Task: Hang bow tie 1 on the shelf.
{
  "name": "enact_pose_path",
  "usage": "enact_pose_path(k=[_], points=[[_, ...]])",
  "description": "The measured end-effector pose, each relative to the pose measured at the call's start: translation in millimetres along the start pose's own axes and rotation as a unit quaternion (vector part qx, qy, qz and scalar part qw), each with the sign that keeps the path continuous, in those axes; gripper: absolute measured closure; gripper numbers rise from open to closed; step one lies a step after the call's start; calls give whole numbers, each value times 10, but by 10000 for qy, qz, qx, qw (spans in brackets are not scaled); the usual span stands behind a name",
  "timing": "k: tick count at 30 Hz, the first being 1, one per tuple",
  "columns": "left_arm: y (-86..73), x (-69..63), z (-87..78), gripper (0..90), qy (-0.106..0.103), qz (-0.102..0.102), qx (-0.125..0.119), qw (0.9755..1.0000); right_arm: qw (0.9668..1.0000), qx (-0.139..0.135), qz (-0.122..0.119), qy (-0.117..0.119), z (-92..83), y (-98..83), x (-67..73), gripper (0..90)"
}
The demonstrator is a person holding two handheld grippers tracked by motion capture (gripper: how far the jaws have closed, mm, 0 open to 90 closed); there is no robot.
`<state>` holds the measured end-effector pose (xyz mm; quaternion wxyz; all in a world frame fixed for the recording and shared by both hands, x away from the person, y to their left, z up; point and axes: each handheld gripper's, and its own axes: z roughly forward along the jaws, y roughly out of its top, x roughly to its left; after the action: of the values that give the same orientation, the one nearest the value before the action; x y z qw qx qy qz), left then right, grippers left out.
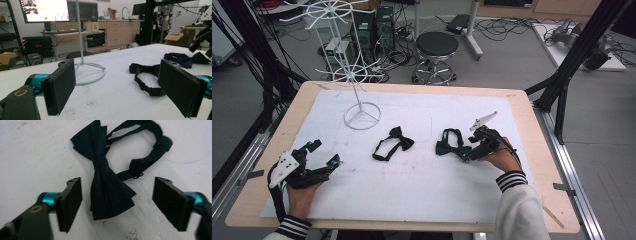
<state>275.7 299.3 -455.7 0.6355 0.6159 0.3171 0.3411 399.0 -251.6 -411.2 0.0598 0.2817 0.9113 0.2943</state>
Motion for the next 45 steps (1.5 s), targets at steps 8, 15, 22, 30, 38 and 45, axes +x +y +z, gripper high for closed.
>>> enact_pose_path(k=[8,15,22,30,38,45], points=[[1,-1,0,154,-1,2,6,10000,9989,443,-180,-14,94,11,28,351],[0,1,0,154,-4,2,7,10000,9979,610,-192,-51,126,15,32,496],[0,0,0,154,0,-1,9,10000,9975,632,-298,45,117,39,56,773],[0,0,1,154,1,-1,7,10000,9981,512,-335,46,77,54,65,809],[3,-4,9,155,16,2,34,10000,9989,243,-400,20,-3,65,78,808],[31,-9,63,152,-95,80,321,9994,9990,-187,-372,148,-95,90,118,807]])
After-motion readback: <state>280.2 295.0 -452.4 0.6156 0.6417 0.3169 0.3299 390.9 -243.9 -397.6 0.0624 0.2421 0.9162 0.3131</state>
